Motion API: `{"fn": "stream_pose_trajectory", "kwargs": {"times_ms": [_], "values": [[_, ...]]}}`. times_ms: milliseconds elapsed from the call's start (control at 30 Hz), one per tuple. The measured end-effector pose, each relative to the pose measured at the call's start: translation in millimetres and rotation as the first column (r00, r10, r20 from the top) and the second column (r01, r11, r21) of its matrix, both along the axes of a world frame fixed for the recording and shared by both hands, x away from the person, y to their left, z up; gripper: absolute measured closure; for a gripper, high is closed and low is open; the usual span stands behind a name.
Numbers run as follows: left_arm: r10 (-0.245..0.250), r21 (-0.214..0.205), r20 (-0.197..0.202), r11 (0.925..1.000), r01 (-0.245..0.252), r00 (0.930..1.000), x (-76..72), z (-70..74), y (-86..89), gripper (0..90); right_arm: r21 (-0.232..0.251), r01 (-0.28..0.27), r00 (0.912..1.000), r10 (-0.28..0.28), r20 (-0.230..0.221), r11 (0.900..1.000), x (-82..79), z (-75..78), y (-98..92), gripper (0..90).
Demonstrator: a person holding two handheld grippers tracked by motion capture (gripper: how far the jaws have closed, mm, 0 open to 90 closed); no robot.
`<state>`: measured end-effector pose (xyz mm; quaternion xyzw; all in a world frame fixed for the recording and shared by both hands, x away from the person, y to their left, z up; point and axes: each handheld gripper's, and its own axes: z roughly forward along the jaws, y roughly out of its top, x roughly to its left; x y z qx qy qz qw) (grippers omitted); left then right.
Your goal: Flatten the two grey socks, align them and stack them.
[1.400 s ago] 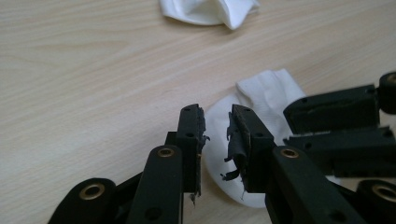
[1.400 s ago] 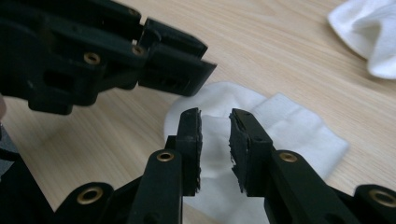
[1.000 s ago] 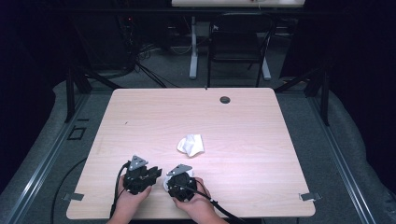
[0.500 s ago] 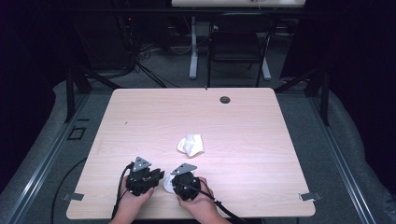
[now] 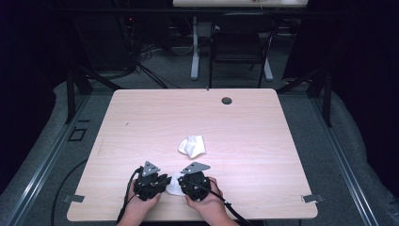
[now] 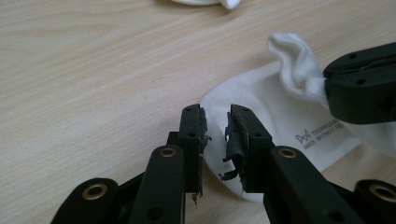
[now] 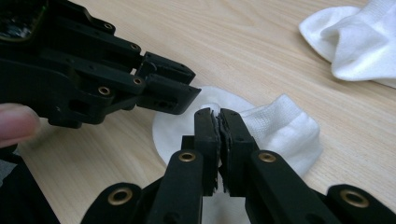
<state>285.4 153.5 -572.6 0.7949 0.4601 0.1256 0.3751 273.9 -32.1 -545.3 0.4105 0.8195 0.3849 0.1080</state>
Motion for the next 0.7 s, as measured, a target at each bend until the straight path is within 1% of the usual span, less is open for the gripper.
{"fn": "stream_pose_trajectory", "kwargs": {"times_ms": [100,200,333,367,400,467,533,633,700], "values": [[-0.01,0.014,-0.006,0.9998,0.01,0.9999,0.6,-3.0,-2.5,75.4,0.01,0.005,0.9999,-0.006,0.008,0.9999,-0.6,0.5,-3.3,86.4],[-0.015,0.028,-0.014,0.9995,0.016,0.9998,0.6,-5.3,-4.5,78.2,0.003,0.003,0.9999,-0.003,0.012,1.0,-1.9,2.4,-8.4,86.3],[-0.026,0.04,-0.008,0.9989,0.026,0.9996,-0.6,-5.7,-6.9,82.6,0.003,0.01,0.9998,-0.01,0.015,0.9999,-2.9,4.8,-15.5,86.3],[-0.031,0.049,-0.004,0.9983,0.031,0.9995,-1.2,-5.5,-7.4,83.3,0.001,0.009,0.9998,-0.009,0.016,1.0,-3.0,5.3,-17.1,86.3],[-0.028,0.05,0.0,0.9984,0.028,0.9996,-1.7,-5.7,-8.3,84.5,0.002,0.012,0.9997,-0.012,0.022,0.9999,-3.6,6.1,-19.6,86.2],[-0.036,0.065,0.009,0.9972,0.036,0.9993,-2.4,-5.4,-9.0,85.9,0.011,0.021,0.9993,-0.022,0.03,0.9997,-4.7,7.2,-23.3,86.2],[-0.032,0.063,0.009,0.9975,0.032,0.9994,-2.7,-5.5,-9.6,86.5,0.001,0.022,0.9993,-0.022,0.03,0.9998,-5.9,9.9,-30.0,86.2],[-0.026,0.058,0.001,0.998,0.026,0.9997,-2.8,-5.3,-9.2,86.9,0.007,0.025,0.999,-0.025,0.037,0.9997,-7.8,12.6,-42.4,86.1],[-0.021,0.056,-0.003,0.9982,0.021,0.9998,-2.8,-5.0,-8.6,87.1,0.008,0.04,0.998,-0.04,0.049,0.9992,-8.9,13.1,-51.8,86.1]]}}
